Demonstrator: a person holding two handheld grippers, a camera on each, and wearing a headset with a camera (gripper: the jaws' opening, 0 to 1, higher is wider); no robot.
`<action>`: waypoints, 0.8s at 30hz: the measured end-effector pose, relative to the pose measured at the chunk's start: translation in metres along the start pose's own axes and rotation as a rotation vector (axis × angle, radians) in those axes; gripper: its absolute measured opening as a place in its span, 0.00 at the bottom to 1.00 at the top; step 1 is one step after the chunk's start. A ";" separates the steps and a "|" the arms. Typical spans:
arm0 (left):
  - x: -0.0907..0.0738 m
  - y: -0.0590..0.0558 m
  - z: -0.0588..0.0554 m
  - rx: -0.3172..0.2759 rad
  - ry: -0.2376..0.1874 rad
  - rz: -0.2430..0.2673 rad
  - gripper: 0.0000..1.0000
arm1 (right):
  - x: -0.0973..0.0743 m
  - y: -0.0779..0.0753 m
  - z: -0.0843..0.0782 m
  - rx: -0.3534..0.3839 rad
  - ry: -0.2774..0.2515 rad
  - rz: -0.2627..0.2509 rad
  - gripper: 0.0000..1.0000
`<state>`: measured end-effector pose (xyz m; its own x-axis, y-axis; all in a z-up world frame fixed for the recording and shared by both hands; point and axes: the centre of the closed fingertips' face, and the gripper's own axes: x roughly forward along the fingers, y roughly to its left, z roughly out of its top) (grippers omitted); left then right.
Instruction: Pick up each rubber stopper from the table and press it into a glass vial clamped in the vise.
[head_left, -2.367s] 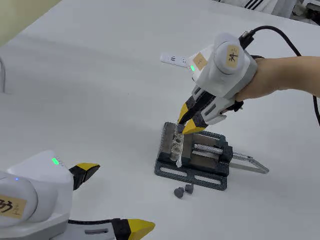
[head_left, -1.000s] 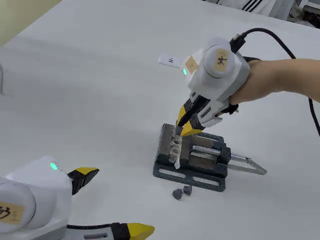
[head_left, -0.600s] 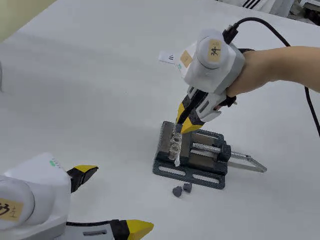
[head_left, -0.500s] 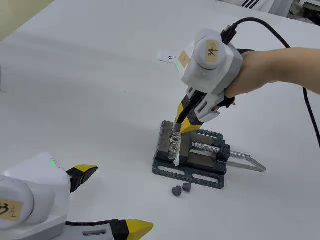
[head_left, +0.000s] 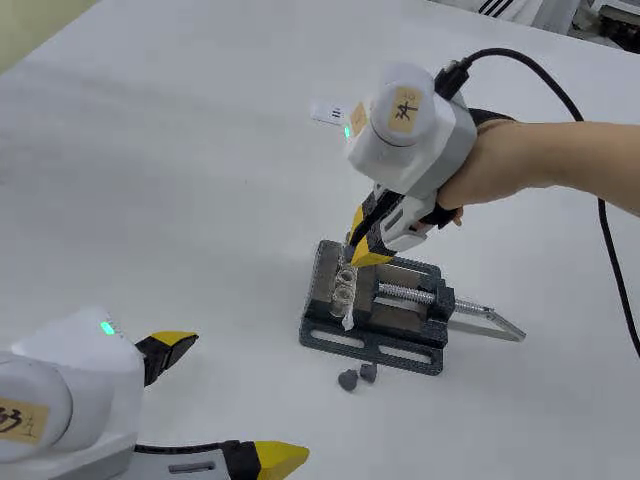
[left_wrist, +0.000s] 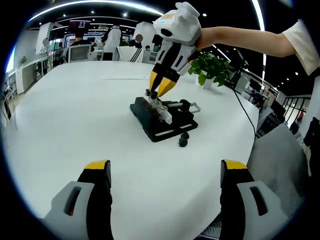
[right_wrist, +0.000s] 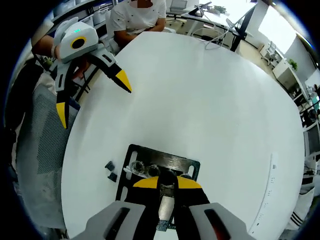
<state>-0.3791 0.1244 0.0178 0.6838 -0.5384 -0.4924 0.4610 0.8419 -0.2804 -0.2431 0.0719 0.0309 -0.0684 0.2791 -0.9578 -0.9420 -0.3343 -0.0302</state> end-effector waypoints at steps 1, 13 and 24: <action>0.000 0.000 0.000 0.000 0.001 0.001 0.89 | 0.000 0.000 0.000 -0.005 -0.003 0.002 0.04; -0.001 0.002 0.000 -0.009 0.000 0.003 0.89 | -0.002 -0.001 0.000 -0.021 -0.005 0.018 0.06; -0.001 0.002 0.001 -0.007 0.000 0.002 0.89 | -0.001 -0.004 0.000 -0.036 -0.008 0.010 0.07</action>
<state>-0.3786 0.1266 0.0188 0.6846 -0.5368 -0.4931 0.4556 0.8432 -0.2854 -0.2395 0.0725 0.0322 -0.0801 0.2828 -0.9558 -0.9289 -0.3689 -0.0314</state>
